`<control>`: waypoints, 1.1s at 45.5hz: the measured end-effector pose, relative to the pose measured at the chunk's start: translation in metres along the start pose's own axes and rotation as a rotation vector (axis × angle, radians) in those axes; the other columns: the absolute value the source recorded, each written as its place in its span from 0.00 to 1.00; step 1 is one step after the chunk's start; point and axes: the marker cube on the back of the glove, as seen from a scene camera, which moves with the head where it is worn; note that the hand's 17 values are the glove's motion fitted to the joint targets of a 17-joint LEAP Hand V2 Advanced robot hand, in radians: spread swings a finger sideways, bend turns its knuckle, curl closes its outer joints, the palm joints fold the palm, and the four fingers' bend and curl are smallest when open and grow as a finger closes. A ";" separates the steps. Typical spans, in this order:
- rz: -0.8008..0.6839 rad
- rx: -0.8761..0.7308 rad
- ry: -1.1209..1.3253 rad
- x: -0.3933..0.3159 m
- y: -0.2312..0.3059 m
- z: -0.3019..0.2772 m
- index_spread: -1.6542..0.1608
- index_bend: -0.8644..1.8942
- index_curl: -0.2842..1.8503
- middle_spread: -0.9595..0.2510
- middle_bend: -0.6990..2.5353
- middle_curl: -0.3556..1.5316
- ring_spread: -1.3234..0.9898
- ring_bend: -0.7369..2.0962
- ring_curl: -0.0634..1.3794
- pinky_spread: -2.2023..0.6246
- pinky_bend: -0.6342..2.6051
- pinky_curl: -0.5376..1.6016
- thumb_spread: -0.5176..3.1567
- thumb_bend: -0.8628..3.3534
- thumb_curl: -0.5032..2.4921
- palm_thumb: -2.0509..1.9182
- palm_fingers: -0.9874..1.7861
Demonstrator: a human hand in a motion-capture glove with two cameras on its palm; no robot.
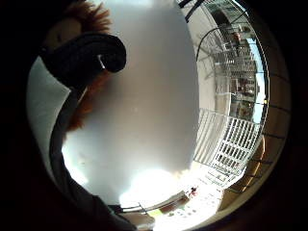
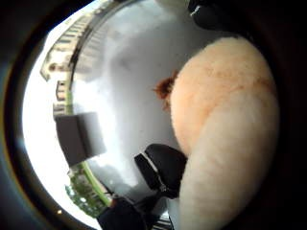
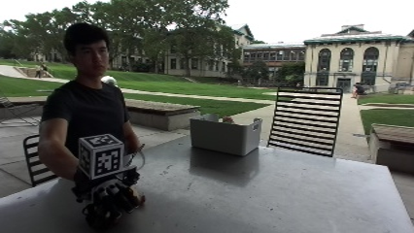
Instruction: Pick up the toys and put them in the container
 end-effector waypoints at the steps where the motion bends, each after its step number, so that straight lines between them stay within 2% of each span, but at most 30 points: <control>1: 0.004 0.004 -0.001 0.001 0.000 0.001 0.73 0.40 0.38 0.60 0.25 0.38 0.38 0.44 0.26 0.70 0.51 0.44 0.47 0.25 0.26 0.62 0.61; 7: 0.037 0.013 -0.002 0.008 -0.002 0.001 0.74 0.39 0.40 0.59 0.27 0.37 0.37 0.49 0.30 0.65 0.50 0.44 0.46 0.27 0.29 0.66 0.67; 13: 0.091 0.018 -0.009 0.010 -0.003 -0.006 0.75 0.40 0.41 0.56 0.30 0.39 0.36 0.50 0.31 0.62 0.47 0.42 0.44 0.27 0.31 0.68 0.73; 19: 0.121 0.020 0.005 0.004 0.000 -0.010 0.76 0.44 0.45 0.53 0.38 0.45 0.36 0.54 0.35 0.61 0.42 0.41 0.40 0.30 0.34 0.74 0.83; 22: 0.143 0.007 0.035 0.001 0.001 -0.010 0.76 0.45 0.47 0.53 0.43 0.48 0.38 0.58 0.38 0.60 0.40 0.39 0.42 0.33 0.36 0.77 0.88; 25: 0.170 0.014 0.051 -0.003 0.002 -0.010 0.76 0.45 0.48 0.53 0.44 0.48 0.38 0.59 0.38 0.60 0.41 0.40 0.41 0.32 0.36 0.77 0.84; 26: 0.179 0.021 0.050 -0.004 0.003 -0.010 0.76 0.47 0.49 0.54 0.46 0.50 0.39 0.61 0.39 0.60 0.39 0.39 0.43 0.34 0.37 0.78 0.87; 30: 0.207 0.021 -0.001 -0.008 0.007 -0.015 0.77 0.52 0.52 0.55 0.50 0.51 0.40 0.64 0.40 0.60 0.37 0.39 0.50 0.38 0.37 0.78 0.89; 35: 0.228 -0.003 -0.082 -0.018 0.017 -0.034 0.77 0.54 0.55 0.57 0.53 0.52 0.41 0.65 0.41 0.60 0.38 0.40 0.54 0.41 0.38 0.79 0.87; 40: 0.253 0.037 -0.116 -0.038 0.025 -0.081 0.77 0.48 0.56 0.56 0.50 0.52 0.40 0.65 0.41 0.60 0.45 0.43 0.46 0.33 0.38 0.71 0.74; 45: 0.261 0.135 -0.119 -0.074 0.034 -0.140 0.76 0.45 0.58 0.53 0.47 0.52 0.39 0.63 0.41 0.61 0.49 0.45 0.42 0.31 0.40 0.69 0.69; 50: 0.192 0.190 -0.116 -0.106 0.037 -0.187 0.74 0.42 0.60 0.50 0.46 0.52 0.38 0.62 0.40 0.61 0.51 0.46 0.40 0.30 0.41 0.68 0.67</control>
